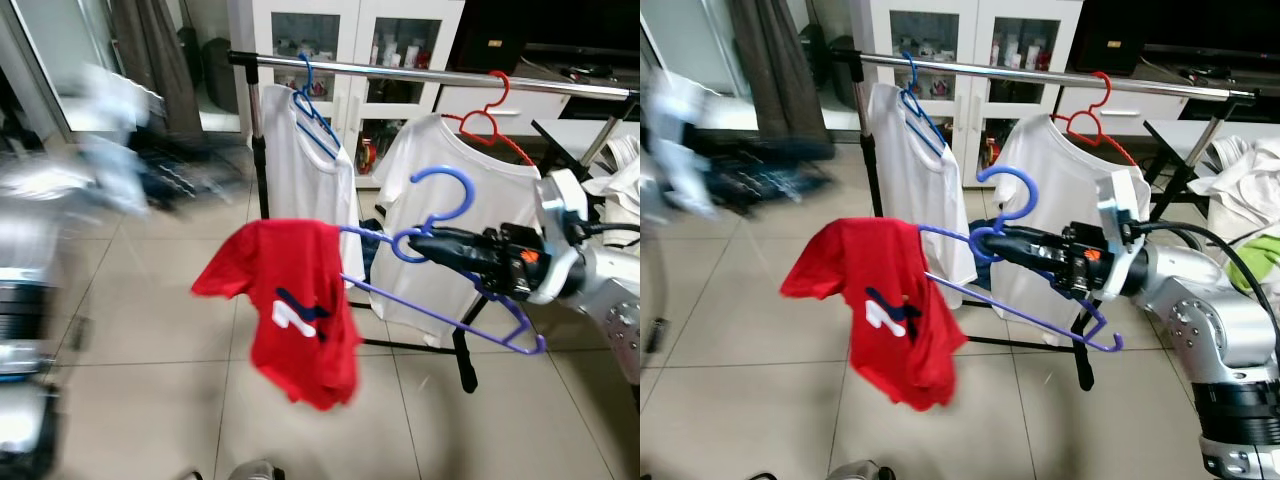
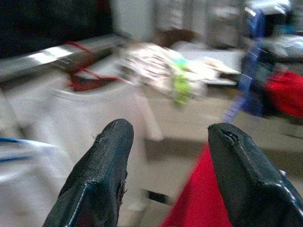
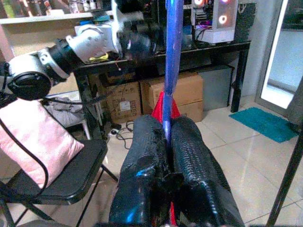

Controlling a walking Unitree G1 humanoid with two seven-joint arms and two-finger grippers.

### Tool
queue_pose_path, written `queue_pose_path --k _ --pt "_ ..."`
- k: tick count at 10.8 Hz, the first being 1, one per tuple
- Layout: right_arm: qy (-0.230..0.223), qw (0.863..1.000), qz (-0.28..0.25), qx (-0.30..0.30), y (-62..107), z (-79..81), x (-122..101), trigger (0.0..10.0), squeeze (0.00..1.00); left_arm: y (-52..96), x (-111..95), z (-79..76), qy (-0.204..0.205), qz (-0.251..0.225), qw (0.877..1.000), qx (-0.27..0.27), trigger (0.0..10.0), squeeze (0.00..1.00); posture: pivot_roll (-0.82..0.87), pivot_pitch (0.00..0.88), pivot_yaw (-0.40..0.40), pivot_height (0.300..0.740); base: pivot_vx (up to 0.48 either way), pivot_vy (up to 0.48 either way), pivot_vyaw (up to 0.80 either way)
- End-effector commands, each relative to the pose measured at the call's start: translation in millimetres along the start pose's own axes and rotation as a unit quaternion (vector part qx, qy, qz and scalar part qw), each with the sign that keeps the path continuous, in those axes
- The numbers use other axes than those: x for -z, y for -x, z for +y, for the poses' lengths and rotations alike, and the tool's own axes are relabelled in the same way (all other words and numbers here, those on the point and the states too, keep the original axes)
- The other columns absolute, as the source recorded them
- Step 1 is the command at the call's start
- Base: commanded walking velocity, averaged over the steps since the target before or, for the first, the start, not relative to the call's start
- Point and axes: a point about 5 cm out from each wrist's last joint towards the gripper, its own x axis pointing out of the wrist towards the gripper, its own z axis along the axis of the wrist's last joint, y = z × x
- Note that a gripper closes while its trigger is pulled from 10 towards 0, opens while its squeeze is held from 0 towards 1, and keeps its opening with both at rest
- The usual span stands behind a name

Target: Hang hanger

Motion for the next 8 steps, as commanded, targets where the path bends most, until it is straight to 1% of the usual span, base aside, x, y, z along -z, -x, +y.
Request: queue_pose_path --k 1,2,3,4,5,6,7,8 --pt "0.029 1.0 -0.004 -0.01 -4.7 2.0 -10 10.0 0.0 -5.3 -8 -0.6 -0.011 0.012 1.0 0.025 10.0 1.0 -0.01 0.0 0.003 0.74 0.0 0.0 0.0" --pt "0.034 0.999 0.001 -0.032 -9.0 6.9 -11 10.0 0.0 -20.2 3 -2.1 0.012 0.057 0.994 0.097 10.0 0.0 -0.02 0.0 0.015 0.74 0.0 0.0 0.0" --pt "0.035 0.998 0.008 -0.047 -10.4 10.9 -10 10.0 0.0 -25.4 6 -0.5 0.012 0.075 0.99 0.118 10.0 0.0 -0.03 0.0 0.02 0.74 0.0 0.0 0.0" --pt "0.035 0.998 0.013 -0.055 -10.7 13.2 -9 10.0 0.0 -28.4 5 0.3 0.013 0.081 0.988 0.13 10.0 0.0 -0.03 0.0 0.027 0.74 0.0 0.0 0.0" --pt "0.037 0.997 0.023 -0.063 -11.5 16.8 -7 10.0 0.0 -34.8 6 2.4 0.01 0.104 0.983 0.151 10.0 0.0 -0.04 0.0 0.038 0.74 0.0 0.0 0.0" --pt "0.039 0.997 0.028 -0.065 -12.4 18.2 -6 10.0 0.0 -38.8 6 3.8 0.01 0.116 0.98 0.161 3.6 0.0 -0.04 0.0 0.041 0.74 0.0 0.0 0.0" --pt "0.04 0.997 0.028 -0.065 -12.4 18.7 -6 10.0 0.0 -40.2 6 3.6 0.013 0.12 0.979 0.166 0.0 0.0 -0.04 0.0 0.043 0.74 0.0 0.0 0.0" --pt "0.042 0.997 0.029 -0.064 -12.0 19.1 -7 10.0 0.0 -43.8 8 2.1 0.015 0.135 0.975 0.178 0.0 0.0 -0.04 0.0 0.043 0.74 0.0 0.0 0.0"
